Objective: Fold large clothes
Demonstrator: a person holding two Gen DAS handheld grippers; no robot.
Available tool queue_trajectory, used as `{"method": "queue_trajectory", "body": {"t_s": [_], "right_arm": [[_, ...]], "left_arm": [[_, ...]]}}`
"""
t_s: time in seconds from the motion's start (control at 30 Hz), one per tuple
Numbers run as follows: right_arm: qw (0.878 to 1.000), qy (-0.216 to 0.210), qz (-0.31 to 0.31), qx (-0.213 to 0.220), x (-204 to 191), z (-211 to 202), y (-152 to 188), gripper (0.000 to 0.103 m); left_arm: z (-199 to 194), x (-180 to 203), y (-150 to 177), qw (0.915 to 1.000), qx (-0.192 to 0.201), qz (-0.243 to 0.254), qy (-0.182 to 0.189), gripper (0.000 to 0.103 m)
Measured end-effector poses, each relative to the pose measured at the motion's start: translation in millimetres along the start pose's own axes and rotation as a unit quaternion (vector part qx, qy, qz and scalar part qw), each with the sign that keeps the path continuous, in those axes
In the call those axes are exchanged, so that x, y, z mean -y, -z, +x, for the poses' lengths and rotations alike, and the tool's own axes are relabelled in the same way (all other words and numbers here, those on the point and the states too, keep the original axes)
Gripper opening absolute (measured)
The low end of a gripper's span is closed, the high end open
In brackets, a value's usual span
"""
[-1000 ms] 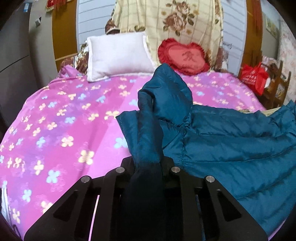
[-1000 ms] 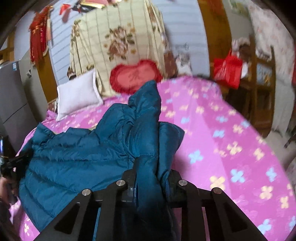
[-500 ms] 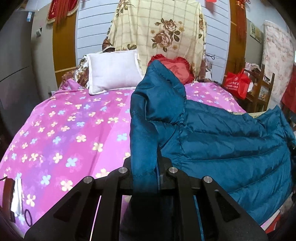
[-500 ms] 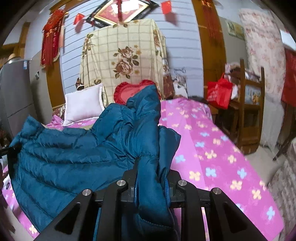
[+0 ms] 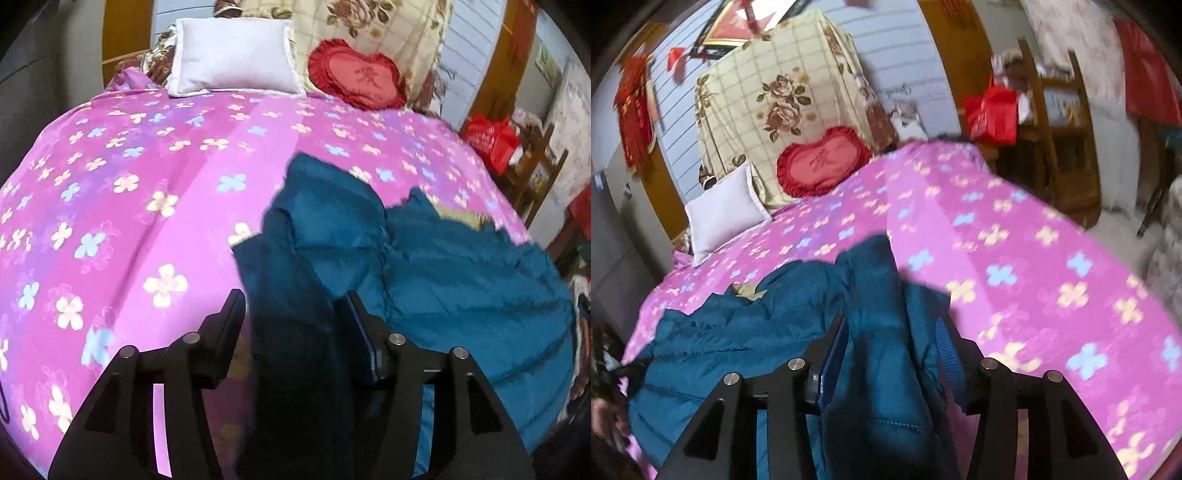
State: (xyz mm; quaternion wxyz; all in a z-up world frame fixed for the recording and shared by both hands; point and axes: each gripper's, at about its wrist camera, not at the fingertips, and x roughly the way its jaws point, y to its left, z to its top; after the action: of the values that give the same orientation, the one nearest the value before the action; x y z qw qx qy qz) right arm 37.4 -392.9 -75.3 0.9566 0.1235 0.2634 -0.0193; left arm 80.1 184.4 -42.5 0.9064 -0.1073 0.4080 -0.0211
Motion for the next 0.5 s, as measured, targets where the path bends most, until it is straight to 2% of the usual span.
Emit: {"method": "queue_trajectory", "body": {"t_s": [0.07,0.1,0.13,0.23,0.3,0.37,0.4,0.47,0.5], "right_arm": [[0.999,0.031,-0.023,0.033,-10.7,-15.2,-4.9,0.047],[0.998,0.026,-0.041,0.046,-21.0,-21.7,-6.2,0.047],[0.996,-0.003,-0.07,0.052,-37.3,-27.0,-5.5,0.048],[0.987,-0.074,-0.139,0.011,-77.1,-15.6,1.1,0.047],[0.983,-0.061,-0.171,-0.031,-96.9,4.0,10.7,0.047],[0.98,-0.045,-0.172,-0.089,-99.1,32.4,20.1,0.048],[0.98,-0.047,-0.163,-0.107,-95.1,44.0,23.3,0.049],[0.984,-0.05,-0.133,-0.11,-83.9,51.2,21.5,0.06],[0.985,-0.056,-0.117,-0.111,-77.7,52.0,20.5,0.062]], "left_arm": [[-2.5,-8.3,-3.7,0.9997,-0.004,-0.023,-0.006,0.058],[-6.6,-9.8,-4.4,0.9994,-0.004,-0.031,-0.015,0.058],[-15.5,-7.6,-4.8,0.9992,0.009,-0.033,-0.019,0.057],[-52.6,24.0,2.0,0.996,0.087,0.013,-0.014,0.057],[-63.8,56.2,10.8,0.9904,0.12,0.068,0.002,0.058],[-48.5,77.5,14.8,0.9888,0.1,0.11,-0.005,0.058],[-29.1,84.7,15.6,0.9896,0.072,0.123,-0.017,0.058],[12.2,83.9,15.1,0.9921,0.004,0.12,-0.039,0.058],[24.3,78.1,14.4,0.9941,-0.013,0.102,-0.034,0.058]]}}
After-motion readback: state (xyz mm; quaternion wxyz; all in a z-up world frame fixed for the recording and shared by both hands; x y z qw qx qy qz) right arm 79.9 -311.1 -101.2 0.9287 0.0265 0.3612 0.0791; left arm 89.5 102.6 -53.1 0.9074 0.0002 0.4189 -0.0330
